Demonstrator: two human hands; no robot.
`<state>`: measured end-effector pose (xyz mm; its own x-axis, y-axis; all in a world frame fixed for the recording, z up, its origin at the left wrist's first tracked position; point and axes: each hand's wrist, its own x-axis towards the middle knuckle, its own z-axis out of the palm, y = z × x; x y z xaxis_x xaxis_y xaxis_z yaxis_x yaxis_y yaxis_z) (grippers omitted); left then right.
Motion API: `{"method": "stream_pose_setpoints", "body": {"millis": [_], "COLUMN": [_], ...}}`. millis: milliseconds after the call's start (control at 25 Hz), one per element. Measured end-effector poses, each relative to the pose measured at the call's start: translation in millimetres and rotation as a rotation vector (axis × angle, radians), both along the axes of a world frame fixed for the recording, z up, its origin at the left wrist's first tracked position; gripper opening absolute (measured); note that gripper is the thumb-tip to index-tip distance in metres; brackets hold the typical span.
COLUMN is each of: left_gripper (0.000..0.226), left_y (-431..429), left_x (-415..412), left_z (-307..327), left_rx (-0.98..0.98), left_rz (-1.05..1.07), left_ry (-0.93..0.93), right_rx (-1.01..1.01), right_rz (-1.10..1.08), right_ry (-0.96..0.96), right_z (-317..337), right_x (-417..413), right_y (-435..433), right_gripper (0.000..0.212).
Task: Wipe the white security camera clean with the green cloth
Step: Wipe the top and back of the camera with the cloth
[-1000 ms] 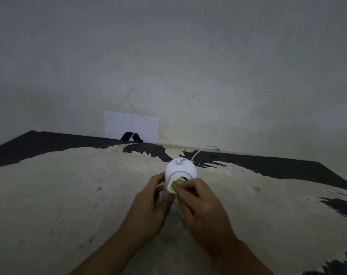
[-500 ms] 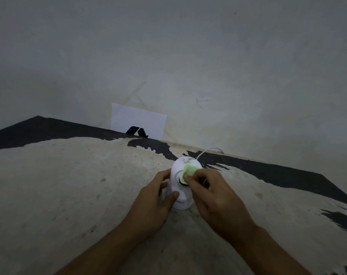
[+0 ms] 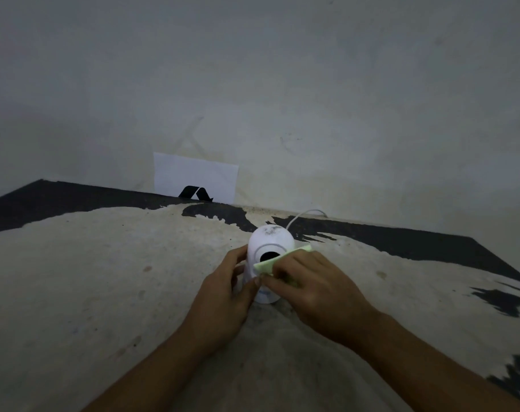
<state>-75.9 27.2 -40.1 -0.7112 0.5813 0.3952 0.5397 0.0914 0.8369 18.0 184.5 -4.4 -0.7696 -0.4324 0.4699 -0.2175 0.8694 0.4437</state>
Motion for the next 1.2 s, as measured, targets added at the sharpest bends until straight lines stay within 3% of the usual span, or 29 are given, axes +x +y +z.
{"method": "stream_pose_setpoints", "body": {"millis": [480, 720, 880, 1120, 1200], "left_gripper": [0.044, 0.049, 0.049, 0.052, 0.049], "left_y": [0, 0, 1, 2, 3], "left_x": [3, -1, -3, -1, -1], "left_z": [4, -2, -3, 0, 0], "left_rx": [-0.001, -0.012, -0.012, -0.016, -0.018], "left_rz": [0.002, 0.007, -0.001, 0.004, 0.008], "left_ry": [-0.003, 0.007, 0.003, -0.027, -0.035], "right_rx": [-0.041, -0.454, -0.562, -0.273, -0.370], "right_rz": [-0.124, -0.123, -0.101, -0.112, -0.129], "right_ry": [0.120, 0.176, 0.260, 0.233, 0.260], "right_z": [-4, -17, -16, -6, -6], "right_x": [-4, 4, -6, -14, -10], "right_y": [-21, -21, -27, -28, -21], "right_gripper": [0.040, 0.043, 0.041, 0.041, 0.040]}}
